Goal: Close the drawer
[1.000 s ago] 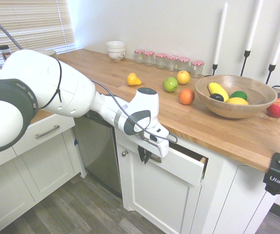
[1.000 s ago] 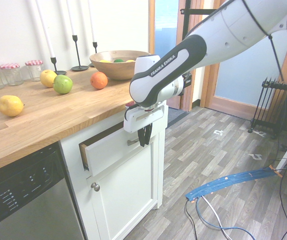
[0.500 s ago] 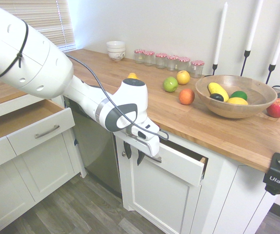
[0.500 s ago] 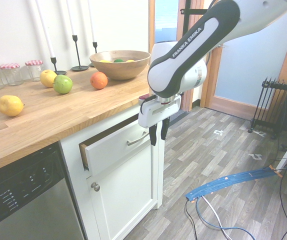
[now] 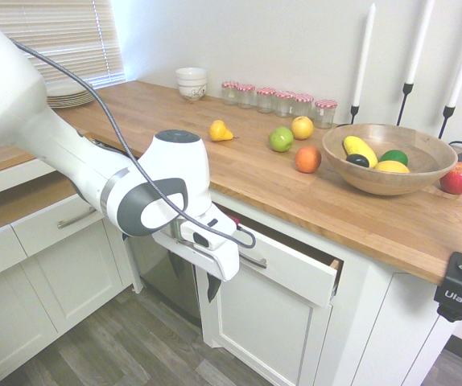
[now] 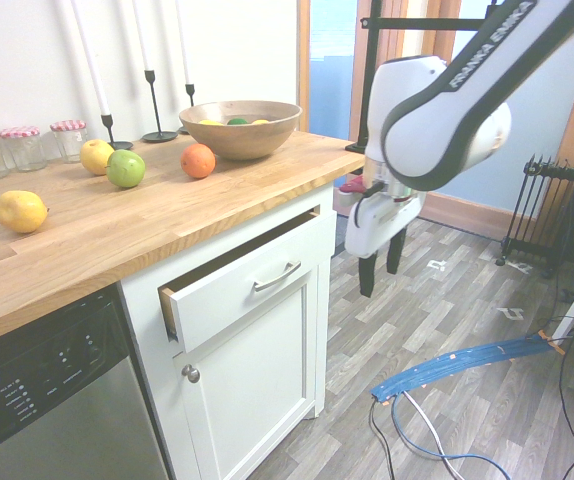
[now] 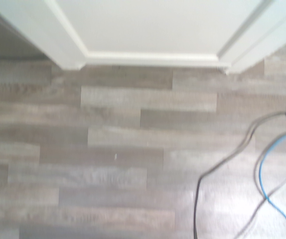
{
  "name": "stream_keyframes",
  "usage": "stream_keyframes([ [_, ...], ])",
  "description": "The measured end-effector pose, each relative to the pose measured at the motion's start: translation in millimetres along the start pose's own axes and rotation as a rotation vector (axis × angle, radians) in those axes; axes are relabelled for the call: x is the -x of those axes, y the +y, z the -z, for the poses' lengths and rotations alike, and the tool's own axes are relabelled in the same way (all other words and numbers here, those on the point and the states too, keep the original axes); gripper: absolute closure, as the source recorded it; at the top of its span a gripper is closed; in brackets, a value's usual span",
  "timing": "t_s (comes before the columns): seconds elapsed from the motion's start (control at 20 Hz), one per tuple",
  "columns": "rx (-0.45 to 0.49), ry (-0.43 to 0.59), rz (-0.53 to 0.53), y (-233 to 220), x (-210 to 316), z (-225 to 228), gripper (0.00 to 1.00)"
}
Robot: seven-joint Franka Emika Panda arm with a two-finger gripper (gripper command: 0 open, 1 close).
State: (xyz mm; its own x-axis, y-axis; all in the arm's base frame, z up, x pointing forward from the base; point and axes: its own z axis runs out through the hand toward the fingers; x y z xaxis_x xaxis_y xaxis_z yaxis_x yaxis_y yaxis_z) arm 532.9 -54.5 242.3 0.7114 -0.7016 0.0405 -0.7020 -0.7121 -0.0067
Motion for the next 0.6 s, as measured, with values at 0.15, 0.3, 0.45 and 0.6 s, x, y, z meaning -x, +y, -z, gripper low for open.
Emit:
stream_keyframes([
  [0.15, 0.001, 0.001, 0.010, 28, 34, 6, 0.00],
  [0.3, 0.005, 0.002, 0.012, 54, 69, 5, 0.00],
  [0.45, 0.004, 0.007, 0.005, 64, 78, 9, 0.00],
  [0.6, 0.003, 0.009, -0.001, 66, 77, 10, 0.00],
])
